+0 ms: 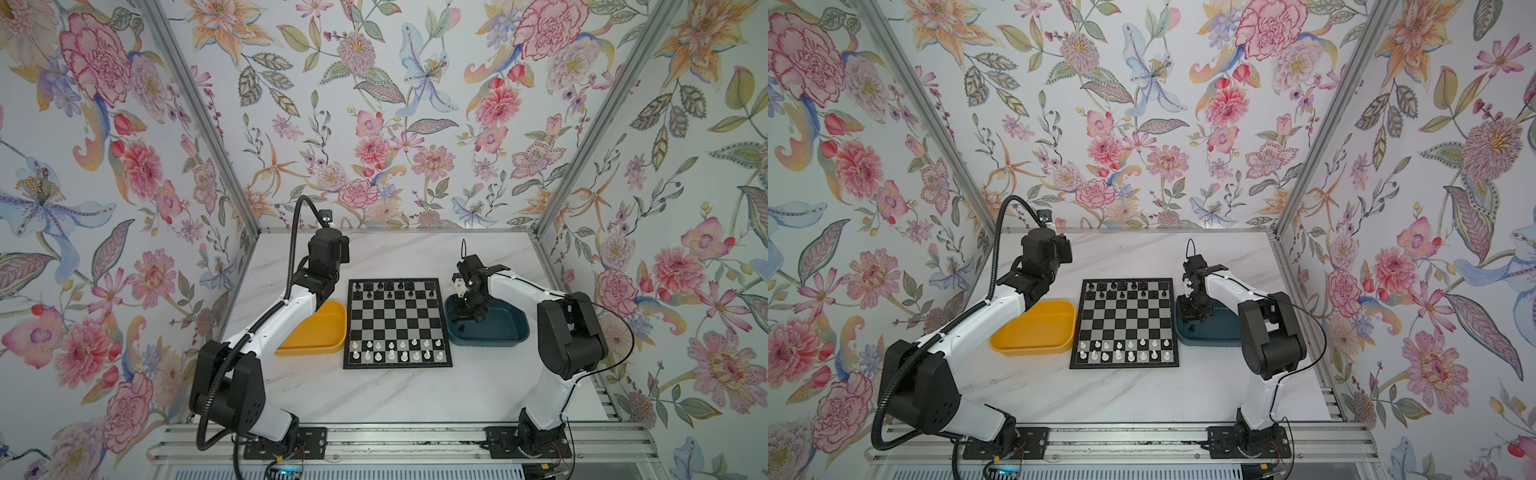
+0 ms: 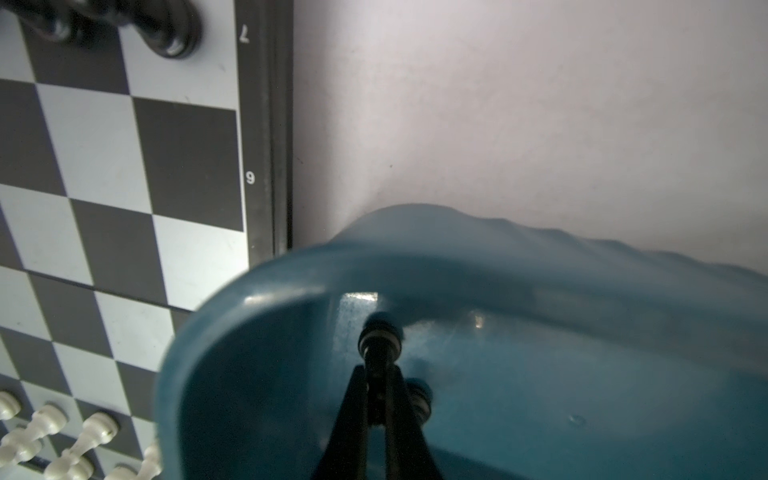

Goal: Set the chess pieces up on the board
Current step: 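Close the right gripper on a black piece in the teal tray, then lift the black piece with the right gripper and carry it over the far rows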

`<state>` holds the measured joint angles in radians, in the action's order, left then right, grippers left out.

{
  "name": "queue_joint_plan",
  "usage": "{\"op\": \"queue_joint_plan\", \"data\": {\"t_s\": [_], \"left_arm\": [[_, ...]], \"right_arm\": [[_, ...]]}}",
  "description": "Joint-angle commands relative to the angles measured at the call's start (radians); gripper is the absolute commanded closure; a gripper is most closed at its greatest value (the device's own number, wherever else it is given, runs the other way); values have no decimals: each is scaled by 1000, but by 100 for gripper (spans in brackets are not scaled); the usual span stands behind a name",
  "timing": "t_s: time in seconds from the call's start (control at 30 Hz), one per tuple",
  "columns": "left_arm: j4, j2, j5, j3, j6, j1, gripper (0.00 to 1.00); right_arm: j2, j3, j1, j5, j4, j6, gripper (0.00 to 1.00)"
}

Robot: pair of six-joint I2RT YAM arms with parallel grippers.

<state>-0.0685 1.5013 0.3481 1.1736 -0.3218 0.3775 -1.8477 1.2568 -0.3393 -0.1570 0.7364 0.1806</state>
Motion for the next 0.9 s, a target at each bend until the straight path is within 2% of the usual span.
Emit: {"op": "queue_joint_plan", "data": {"t_s": [0.0, 0.87], "left_arm": [[9, -10, 5, 4, -5, -11, 64], [3, -38, 17, -27, 22, -18, 64]], "right_arm": [[-13, 14, -6, 16, 8, 10, 98], [97, 180, -6, 92, 219, 32, 100]]}}
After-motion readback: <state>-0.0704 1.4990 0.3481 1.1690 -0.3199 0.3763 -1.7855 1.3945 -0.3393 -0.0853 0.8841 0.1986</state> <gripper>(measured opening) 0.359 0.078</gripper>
